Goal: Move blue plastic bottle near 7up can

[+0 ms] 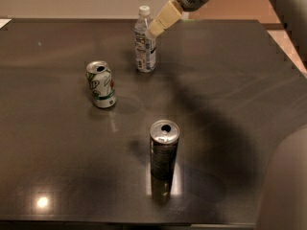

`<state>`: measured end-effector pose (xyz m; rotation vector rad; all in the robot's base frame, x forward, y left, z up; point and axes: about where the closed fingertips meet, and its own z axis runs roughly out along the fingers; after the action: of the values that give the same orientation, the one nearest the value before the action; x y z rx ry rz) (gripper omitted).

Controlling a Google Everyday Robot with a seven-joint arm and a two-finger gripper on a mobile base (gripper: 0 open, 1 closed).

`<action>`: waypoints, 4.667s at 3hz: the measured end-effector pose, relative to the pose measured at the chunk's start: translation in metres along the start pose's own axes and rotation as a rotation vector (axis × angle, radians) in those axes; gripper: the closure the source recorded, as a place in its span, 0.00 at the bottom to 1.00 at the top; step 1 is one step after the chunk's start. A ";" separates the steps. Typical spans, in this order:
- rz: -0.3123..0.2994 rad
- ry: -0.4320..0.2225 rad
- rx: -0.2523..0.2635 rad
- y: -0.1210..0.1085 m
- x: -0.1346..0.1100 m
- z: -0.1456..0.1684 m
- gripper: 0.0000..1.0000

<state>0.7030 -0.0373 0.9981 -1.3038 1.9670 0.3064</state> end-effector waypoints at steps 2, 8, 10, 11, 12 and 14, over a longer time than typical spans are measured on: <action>0.077 0.061 -0.011 -0.001 -0.001 0.045 0.00; -0.007 0.122 -0.109 0.012 -0.004 0.067 0.88; -0.151 0.103 -0.243 0.056 0.002 0.034 1.00; -0.201 0.086 -0.306 0.081 0.006 0.023 1.00; -0.255 0.071 -0.358 0.108 0.009 0.016 1.00; -0.335 0.055 -0.409 0.145 0.010 0.017 1.00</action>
Offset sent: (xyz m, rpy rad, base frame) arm 0.0328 0.0325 -0.0444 -0.0493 0.1177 -0.0932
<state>0.5820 0.0309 0.9512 -1.8908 1.7432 0.5298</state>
